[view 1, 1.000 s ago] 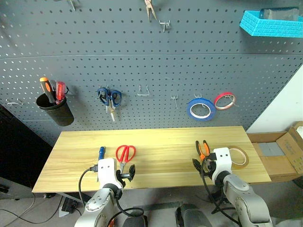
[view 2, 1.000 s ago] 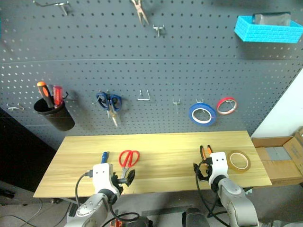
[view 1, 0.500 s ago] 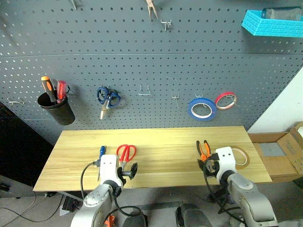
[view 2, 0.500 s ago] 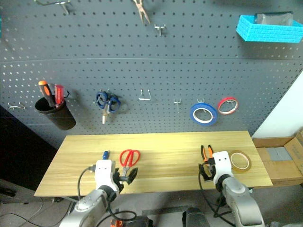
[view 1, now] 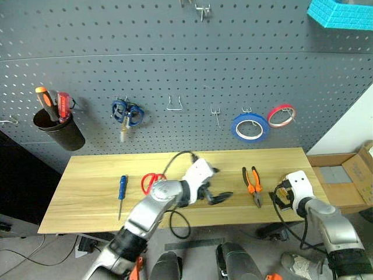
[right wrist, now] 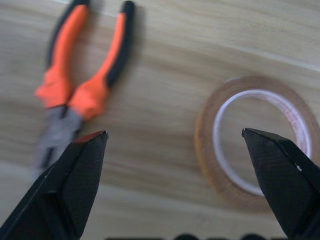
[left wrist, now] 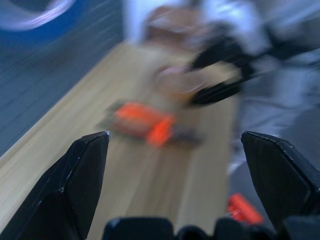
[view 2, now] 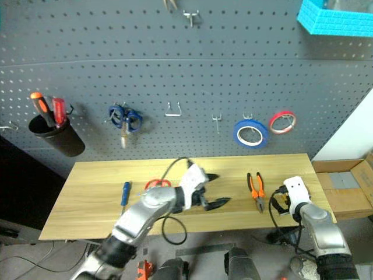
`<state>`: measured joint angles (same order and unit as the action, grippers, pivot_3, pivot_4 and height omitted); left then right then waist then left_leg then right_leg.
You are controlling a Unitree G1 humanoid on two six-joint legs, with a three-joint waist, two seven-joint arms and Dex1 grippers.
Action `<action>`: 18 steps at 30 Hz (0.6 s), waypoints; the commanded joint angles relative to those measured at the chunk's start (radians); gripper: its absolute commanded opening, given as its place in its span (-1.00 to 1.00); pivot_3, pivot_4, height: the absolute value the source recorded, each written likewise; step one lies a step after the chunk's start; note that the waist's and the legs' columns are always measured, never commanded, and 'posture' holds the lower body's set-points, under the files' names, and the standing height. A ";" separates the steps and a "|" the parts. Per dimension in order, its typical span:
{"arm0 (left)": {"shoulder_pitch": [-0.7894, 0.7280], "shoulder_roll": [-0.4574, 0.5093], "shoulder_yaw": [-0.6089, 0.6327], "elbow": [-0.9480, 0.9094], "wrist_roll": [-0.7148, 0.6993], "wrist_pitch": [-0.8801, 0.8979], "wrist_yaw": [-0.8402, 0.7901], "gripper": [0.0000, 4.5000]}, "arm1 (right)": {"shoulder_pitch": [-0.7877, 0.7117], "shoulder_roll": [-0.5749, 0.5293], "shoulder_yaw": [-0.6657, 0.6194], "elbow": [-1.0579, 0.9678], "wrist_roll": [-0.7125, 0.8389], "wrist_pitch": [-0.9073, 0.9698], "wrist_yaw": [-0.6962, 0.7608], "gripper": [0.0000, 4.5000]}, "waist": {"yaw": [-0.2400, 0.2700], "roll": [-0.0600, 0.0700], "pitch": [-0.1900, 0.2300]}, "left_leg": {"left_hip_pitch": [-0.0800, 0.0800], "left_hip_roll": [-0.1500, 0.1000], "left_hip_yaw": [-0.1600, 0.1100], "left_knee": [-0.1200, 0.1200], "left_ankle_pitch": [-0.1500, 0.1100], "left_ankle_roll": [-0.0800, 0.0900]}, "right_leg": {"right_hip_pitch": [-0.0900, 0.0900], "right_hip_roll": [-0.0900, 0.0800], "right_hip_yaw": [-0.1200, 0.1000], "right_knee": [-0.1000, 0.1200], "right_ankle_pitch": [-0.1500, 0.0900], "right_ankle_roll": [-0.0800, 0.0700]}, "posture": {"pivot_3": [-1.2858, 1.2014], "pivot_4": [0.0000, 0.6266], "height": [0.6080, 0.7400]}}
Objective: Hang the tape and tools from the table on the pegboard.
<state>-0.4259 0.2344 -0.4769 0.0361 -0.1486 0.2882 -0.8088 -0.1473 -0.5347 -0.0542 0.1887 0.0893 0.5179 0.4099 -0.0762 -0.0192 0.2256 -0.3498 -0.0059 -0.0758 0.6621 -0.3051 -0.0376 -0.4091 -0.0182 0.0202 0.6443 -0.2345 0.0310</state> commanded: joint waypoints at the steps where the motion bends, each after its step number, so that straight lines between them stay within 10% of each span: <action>1: -0.072 -0.026 -0.021 0.128 0.043 -0.116 -0.057 0.99 | -0.048 -0.029 0.004 0.095 -0.026 -0.075 0.030 1.00 | -0.014 0.001 0.019 | 0.000 0.000 0.000 0.000 0.000 0.000 | 0.000 0.000 0.000 0.000 0.000 0.000 | -0.11 -0.04 1.00; 14: -0.133 -0.075 -0.013 0.220 0.079 -0.199 -0.130 0.99 | -0.235 -0.001 0.009 0.402 -0.032 -0.142 0.095 1.00 | -0.019 -0.003 0.080 | -0.015 0.001 0.001 0.010 -0.004 0.007 | -0.013 -0.006 0.003 0.002 0.005 0.003 | -0.09 0.13 1.00; 18: -0.123 -0.064 -0.012 0.215 0.093 -0.205 -0.132 1.00 | -0.262 0.010 0.010 0.434 -0.023 -0.113 0.130 0.60 | -0.018 -0.006 0.085 | -0.014 0.001 0.000 0.010 -0.004 0.007 | -0.013 -0.006 0.002 0.002 0.005 0.003 | -0.08 0.11 1.00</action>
<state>-0.5532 0.1734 -0.4926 0.2899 -0.0597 0.1014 -0.9321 -0.4213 -0.5358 -0.0546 0.5897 0.0634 0.3771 0.5331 -0.0941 -0.0254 0.3103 -0.3642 -0.0043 -0.0758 0.6729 -0.3093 -0.0302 -0.4217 -0.0243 0.0224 0.6469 -0.2298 0.0339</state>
